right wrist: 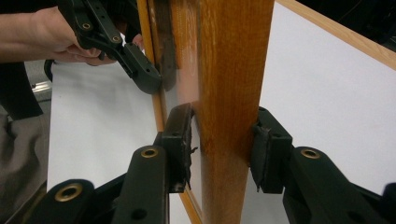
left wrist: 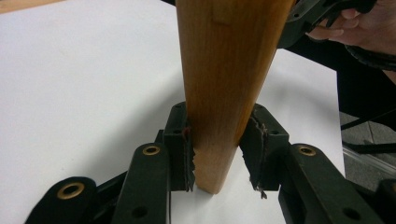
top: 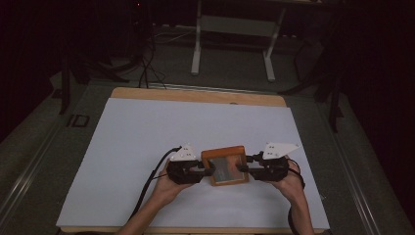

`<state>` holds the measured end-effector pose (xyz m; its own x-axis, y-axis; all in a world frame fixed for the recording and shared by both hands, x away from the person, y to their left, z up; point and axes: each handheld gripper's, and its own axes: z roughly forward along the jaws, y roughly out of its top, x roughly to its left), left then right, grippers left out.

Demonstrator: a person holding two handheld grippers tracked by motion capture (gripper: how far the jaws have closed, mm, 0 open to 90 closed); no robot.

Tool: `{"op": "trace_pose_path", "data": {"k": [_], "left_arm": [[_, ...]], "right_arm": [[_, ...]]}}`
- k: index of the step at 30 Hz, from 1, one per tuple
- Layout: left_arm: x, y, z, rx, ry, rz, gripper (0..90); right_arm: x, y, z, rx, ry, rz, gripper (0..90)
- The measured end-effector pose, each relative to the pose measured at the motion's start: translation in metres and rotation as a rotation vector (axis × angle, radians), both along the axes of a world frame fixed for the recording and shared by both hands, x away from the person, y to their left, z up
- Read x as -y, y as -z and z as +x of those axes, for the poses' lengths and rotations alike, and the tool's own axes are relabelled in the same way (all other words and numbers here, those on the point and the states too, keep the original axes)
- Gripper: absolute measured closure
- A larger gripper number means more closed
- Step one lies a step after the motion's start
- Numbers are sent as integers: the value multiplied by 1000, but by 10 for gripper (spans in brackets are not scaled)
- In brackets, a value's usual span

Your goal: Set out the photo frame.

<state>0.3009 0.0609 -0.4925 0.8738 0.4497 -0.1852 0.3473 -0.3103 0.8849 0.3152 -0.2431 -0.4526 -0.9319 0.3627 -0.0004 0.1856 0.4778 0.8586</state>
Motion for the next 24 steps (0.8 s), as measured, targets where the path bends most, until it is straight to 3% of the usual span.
{"op": "trace_pose_path", "data": {"k": [10,24], "left_arm": [[-7,-9,0,25,-5,-8,651],[-16,-16,2,26,-8,-19,651]], "right_arm": [[-4,-5,-1,6,5,23,628],[-11,-5,1,-18,17,54,627]]}}
